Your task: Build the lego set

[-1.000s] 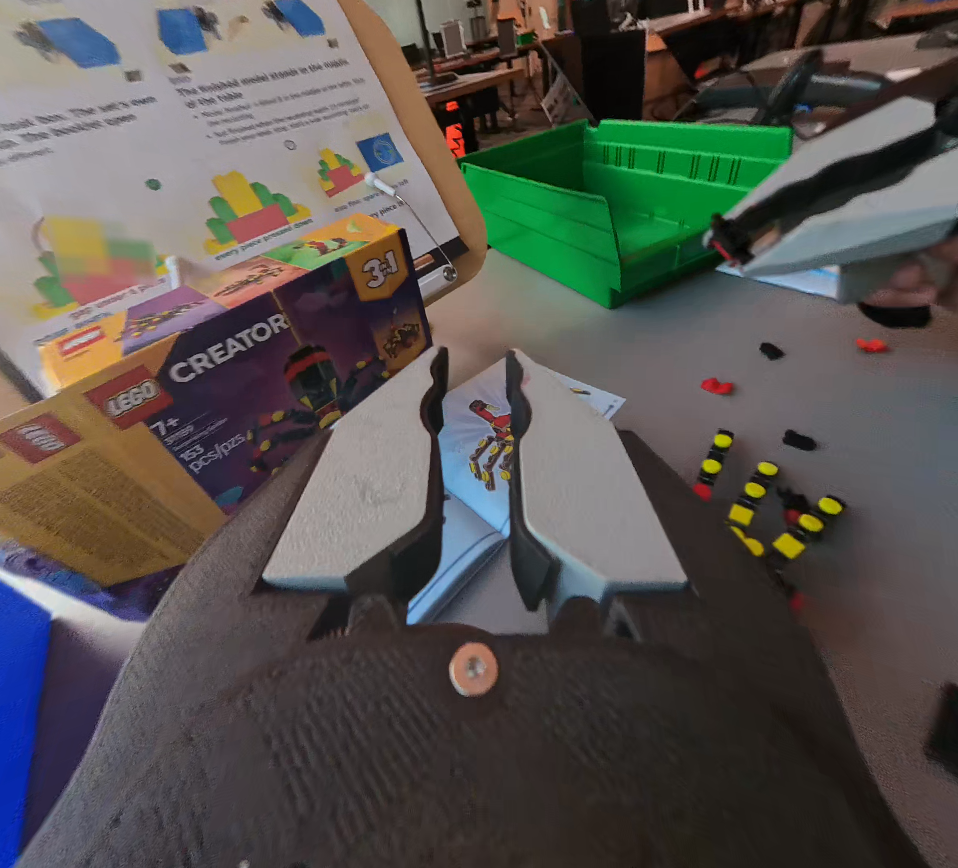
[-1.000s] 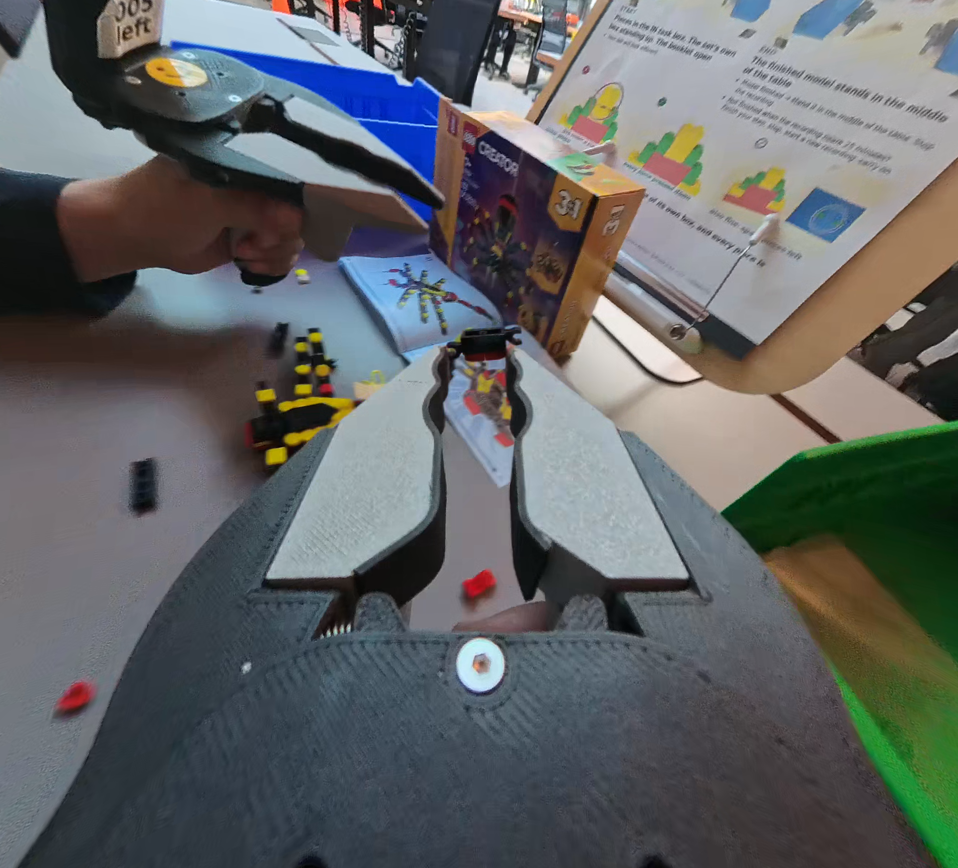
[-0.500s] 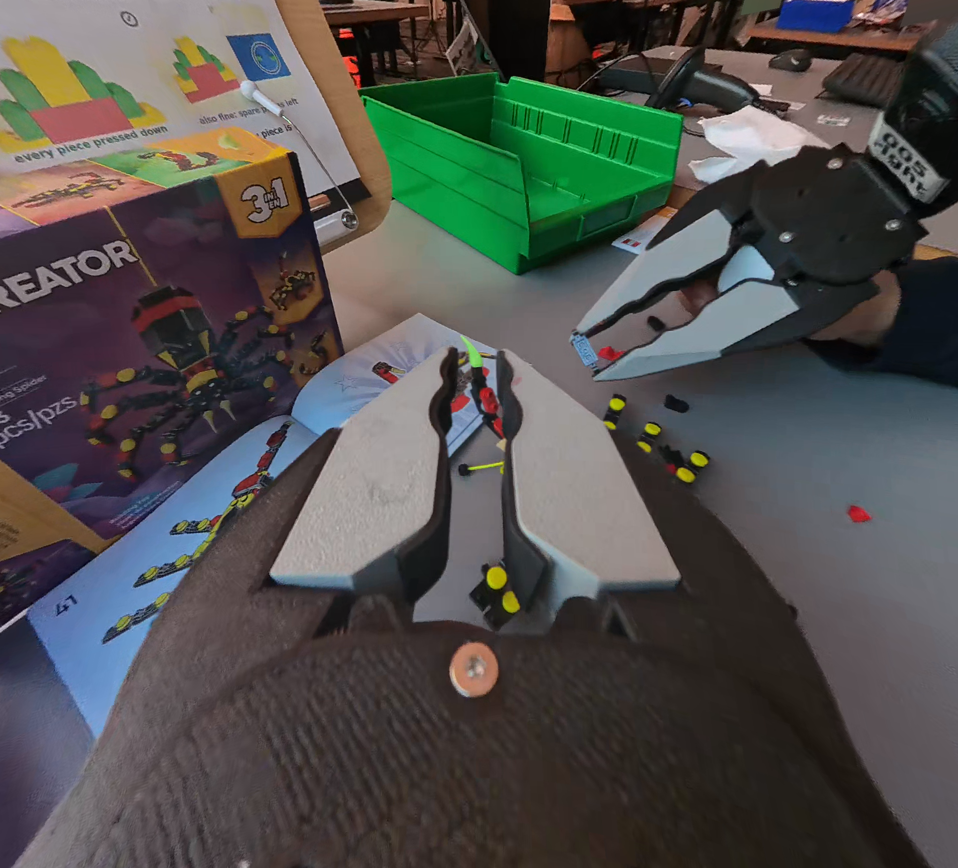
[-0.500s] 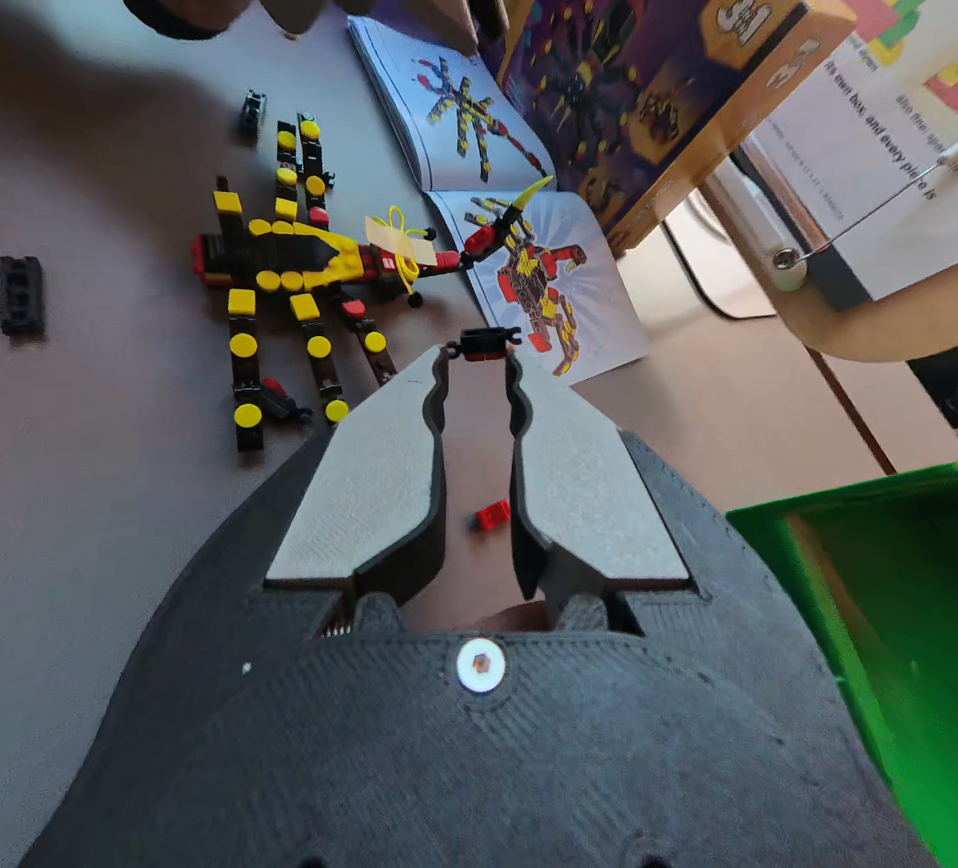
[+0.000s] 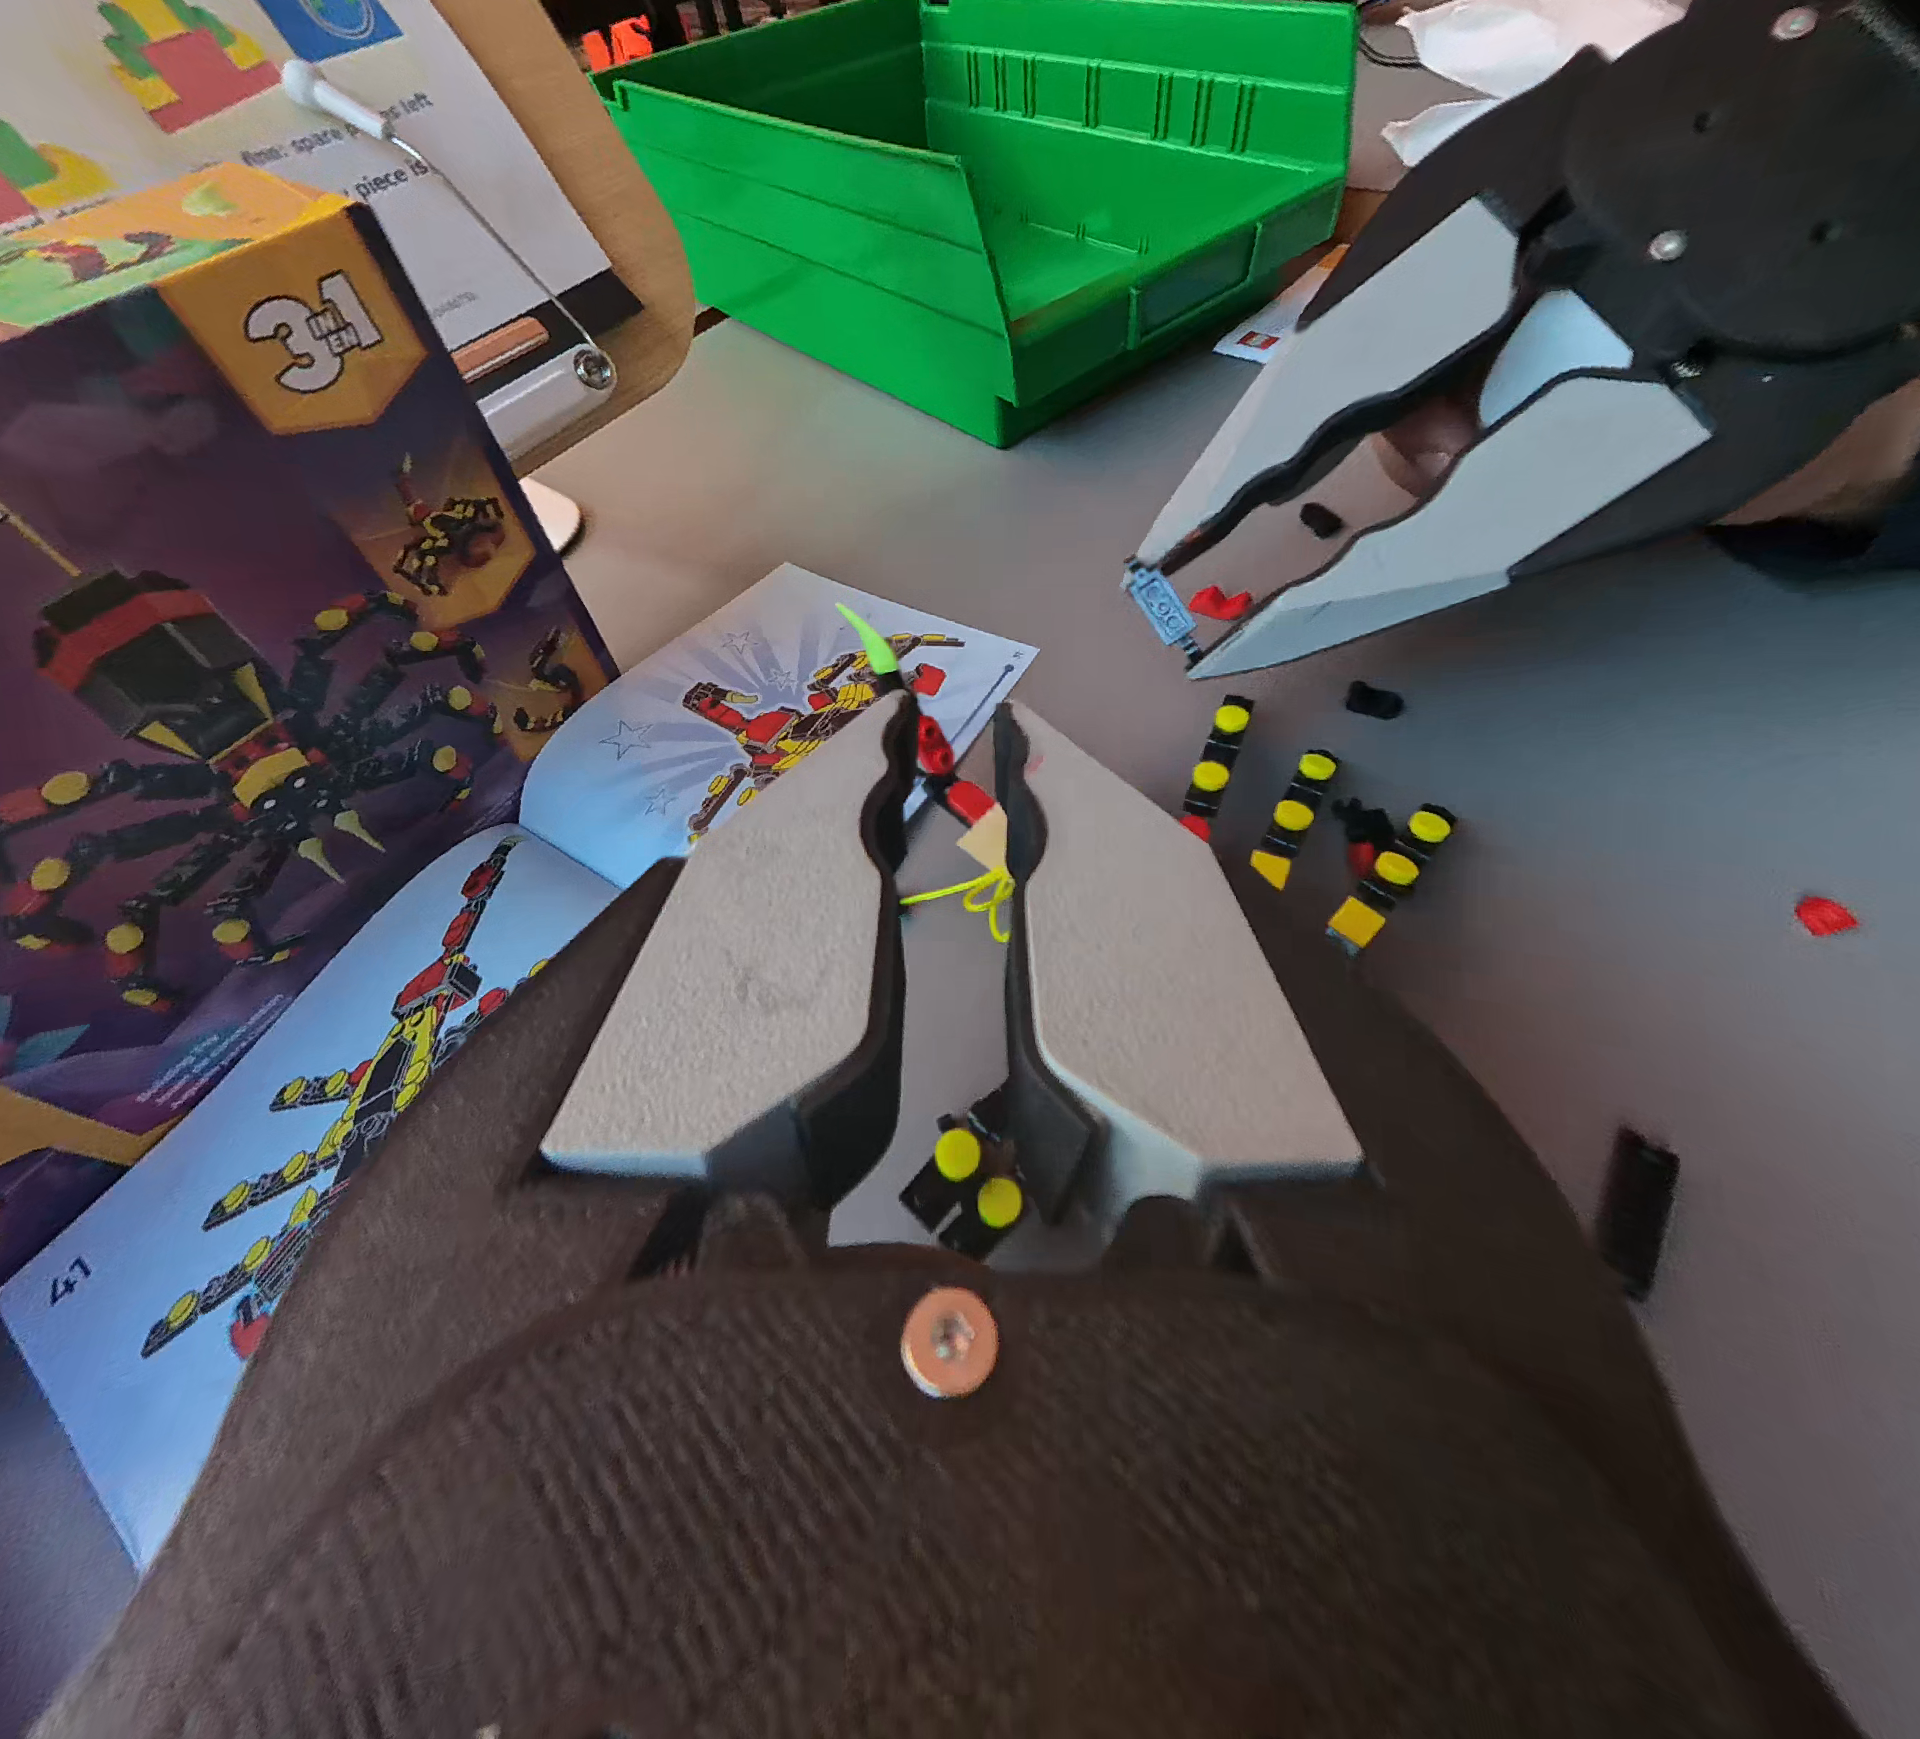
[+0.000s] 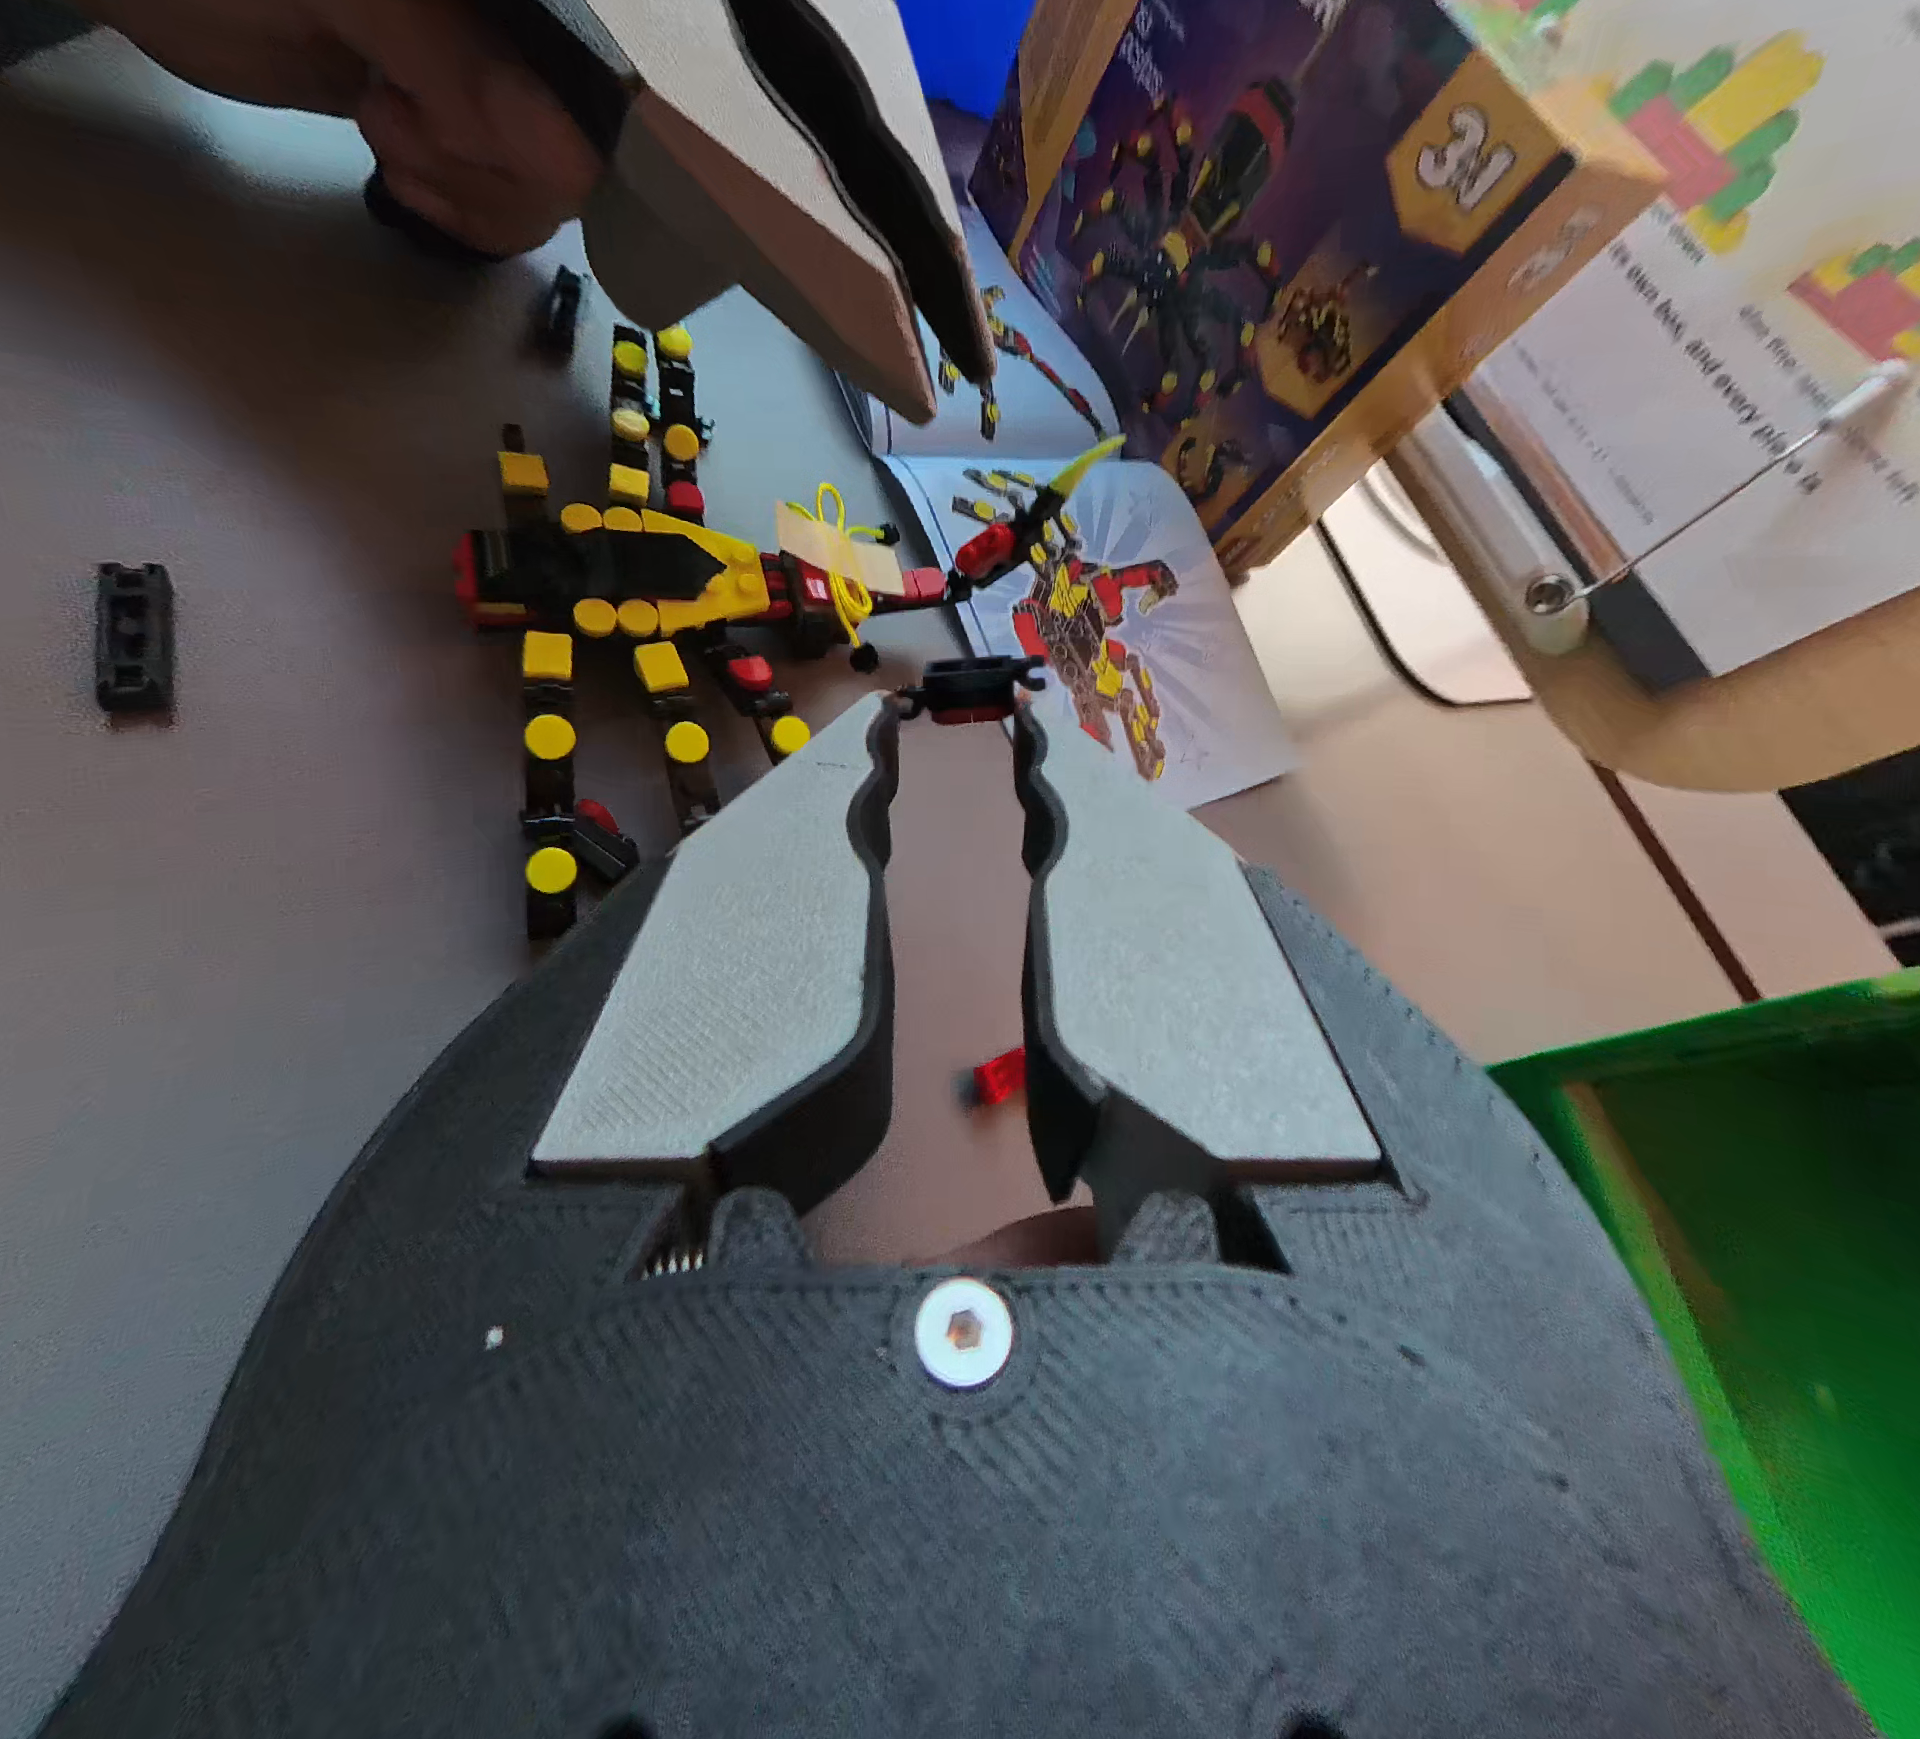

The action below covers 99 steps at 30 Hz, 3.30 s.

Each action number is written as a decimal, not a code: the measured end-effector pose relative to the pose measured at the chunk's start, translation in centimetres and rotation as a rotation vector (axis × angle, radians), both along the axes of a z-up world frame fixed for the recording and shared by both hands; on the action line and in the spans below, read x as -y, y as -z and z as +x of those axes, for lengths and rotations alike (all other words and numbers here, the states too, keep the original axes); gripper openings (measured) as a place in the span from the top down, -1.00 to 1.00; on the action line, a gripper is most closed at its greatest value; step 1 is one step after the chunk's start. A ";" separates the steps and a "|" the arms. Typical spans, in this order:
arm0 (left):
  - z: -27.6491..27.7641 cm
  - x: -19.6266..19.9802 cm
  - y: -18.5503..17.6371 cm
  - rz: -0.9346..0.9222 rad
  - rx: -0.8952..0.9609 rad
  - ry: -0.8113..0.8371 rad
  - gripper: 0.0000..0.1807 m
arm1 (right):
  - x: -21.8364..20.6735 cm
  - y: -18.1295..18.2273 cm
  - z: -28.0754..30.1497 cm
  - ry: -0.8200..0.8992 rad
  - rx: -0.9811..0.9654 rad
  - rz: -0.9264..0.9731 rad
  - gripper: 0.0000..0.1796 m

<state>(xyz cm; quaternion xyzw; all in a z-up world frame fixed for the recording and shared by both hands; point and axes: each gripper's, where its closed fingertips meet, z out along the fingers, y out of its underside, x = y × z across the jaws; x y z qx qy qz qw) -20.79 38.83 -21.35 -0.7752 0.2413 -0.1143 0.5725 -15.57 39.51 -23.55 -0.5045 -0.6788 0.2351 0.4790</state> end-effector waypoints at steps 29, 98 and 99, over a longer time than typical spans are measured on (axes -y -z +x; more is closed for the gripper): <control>5.6 3.3 -1.3 -0.170 0.348 0.308 0.94 | 4.4 -3.0 -0.8 -0.080 -0.101 0.488 0.80; 4.4 4.6 -0.7 -0.266 0.271 0.386 0.95 | 1.8 -2.0 0.3 -0.118 -0.146 -0.379 0.96; 4.7 4.8 -0.3 -0.280 0.252 0.393 0.95 | 1.9 -2.0 0.2 -0.121 -0.141 -0.356 0.95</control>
